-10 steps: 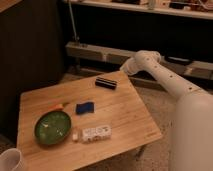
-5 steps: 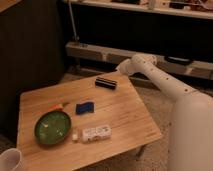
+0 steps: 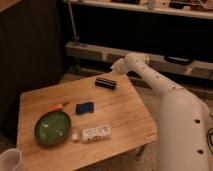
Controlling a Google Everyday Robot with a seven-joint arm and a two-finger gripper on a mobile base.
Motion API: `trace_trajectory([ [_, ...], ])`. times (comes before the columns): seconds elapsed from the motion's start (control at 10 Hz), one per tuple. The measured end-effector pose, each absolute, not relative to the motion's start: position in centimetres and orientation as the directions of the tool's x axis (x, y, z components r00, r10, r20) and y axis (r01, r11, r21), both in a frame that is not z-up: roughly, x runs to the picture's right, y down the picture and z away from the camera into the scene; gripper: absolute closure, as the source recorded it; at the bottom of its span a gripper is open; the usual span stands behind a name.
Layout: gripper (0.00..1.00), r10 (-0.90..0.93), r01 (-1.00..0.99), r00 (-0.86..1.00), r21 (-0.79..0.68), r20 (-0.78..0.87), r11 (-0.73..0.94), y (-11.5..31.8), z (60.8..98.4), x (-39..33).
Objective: Push the eraser across the table
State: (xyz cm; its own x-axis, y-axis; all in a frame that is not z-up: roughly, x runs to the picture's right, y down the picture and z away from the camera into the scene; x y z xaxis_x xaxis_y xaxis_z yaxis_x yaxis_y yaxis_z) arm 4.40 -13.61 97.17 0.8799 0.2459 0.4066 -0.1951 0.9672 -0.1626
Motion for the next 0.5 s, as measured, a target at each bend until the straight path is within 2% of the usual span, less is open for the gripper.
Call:
trace_trajectory([
  [0.3,0.59,0.232,-0.184,0.897,-0.159,0.377,0.97,-14.5,98.6,4.5],
  [0.5,0.49,0.252,-0.203,0.904,-0.171,0.346,0.964,-14.6,99.4,4.8],
])
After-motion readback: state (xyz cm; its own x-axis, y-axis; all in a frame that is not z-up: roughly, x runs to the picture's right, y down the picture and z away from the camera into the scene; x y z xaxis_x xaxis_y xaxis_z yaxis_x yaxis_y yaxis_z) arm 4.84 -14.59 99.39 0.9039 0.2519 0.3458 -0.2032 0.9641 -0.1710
